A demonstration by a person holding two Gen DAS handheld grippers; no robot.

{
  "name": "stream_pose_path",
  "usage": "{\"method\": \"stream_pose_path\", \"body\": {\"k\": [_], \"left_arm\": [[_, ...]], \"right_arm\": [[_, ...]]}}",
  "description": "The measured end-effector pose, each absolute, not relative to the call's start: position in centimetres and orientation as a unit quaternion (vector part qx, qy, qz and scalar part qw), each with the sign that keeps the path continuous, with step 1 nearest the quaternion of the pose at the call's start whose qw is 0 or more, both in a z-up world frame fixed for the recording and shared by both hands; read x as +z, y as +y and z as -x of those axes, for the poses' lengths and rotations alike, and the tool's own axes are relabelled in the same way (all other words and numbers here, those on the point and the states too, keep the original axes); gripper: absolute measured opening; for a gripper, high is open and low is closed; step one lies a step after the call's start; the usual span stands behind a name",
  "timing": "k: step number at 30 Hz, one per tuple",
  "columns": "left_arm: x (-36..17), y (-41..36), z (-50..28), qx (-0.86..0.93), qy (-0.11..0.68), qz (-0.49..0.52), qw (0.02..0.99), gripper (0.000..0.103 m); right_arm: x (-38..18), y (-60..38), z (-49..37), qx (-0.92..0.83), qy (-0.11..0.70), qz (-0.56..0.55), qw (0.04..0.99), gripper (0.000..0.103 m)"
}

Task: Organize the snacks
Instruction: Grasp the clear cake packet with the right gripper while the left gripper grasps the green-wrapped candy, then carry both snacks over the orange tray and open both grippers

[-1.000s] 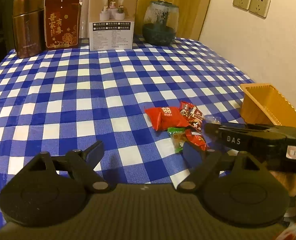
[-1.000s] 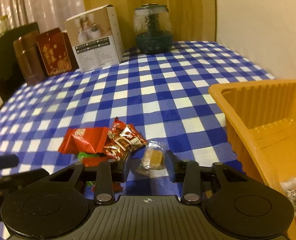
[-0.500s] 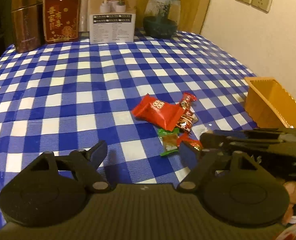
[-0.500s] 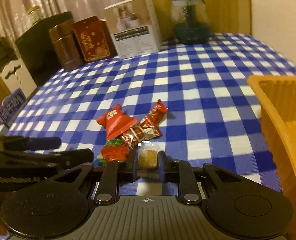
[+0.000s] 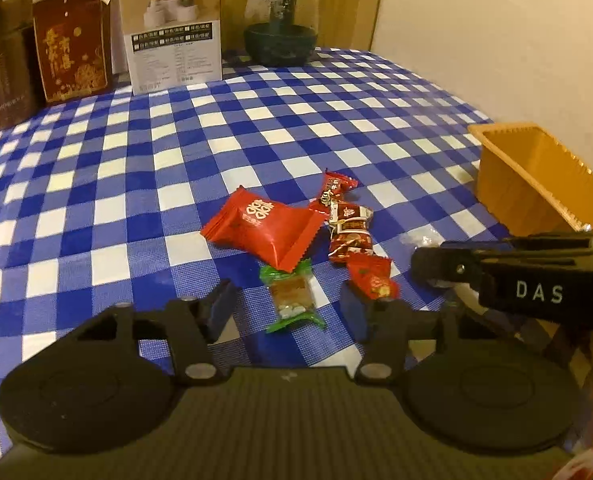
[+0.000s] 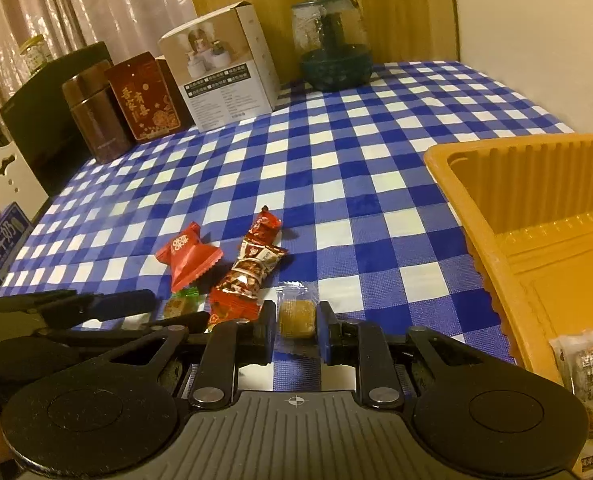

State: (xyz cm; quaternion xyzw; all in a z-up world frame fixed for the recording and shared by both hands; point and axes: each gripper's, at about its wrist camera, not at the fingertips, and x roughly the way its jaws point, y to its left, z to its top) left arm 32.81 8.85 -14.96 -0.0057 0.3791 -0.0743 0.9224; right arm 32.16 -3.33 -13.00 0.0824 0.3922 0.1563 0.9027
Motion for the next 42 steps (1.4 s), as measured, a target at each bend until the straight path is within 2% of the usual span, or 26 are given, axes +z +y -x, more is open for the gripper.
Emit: {"method": "stream_pose_path", "body": {"k": [4, 6, 7, 18, 27, 42], "left_arm": [[-14.9, 9.4, -32.8, -0.068, 0.378, 0.023, 0.923, 0.033], [-14.9, 9.6, -32.8, -0.069, 0.38, 0.035, 0.922, 0.02], [-14.9, 9.7, -32.8, -0.071, 0.382, 0.039, 0.921, 0.019], [-13.8, 8.9, -30.8, -0.063, 0.39, 0.057, 0.917, 0.018], [-11.9, 7.6, -27.0, -0.071, 0.377, 0.062, 0.921, 0.018], [-6.6, 0.9, -19.8, -0.094, 0.357, 0.053, 0.928, 0.018]], "right_arm": [[-13.0, -3.2, -32.1, 0.159, 0.391, -0.084, 0.903, 0.022], [-12.9, -3.2, -32.1, 0.16, 0.392, -0.083, 0.902, 0.022], [-12.9, -3.2, -32.1, 0.16, 0.392, -0.083, 0.902, 0.022], [-12.2, -3.4, -30.7, 0.165, 0.384, -0.065, 0.906, 0.022], [-11.0, -5.3, -25.9, 0.161, 0.374, -0.062, 0.911, 0.022], [-4.0, -9.6, -18.2, 0.129, 0.338, -0.065, 0.93, 0.022]]}}
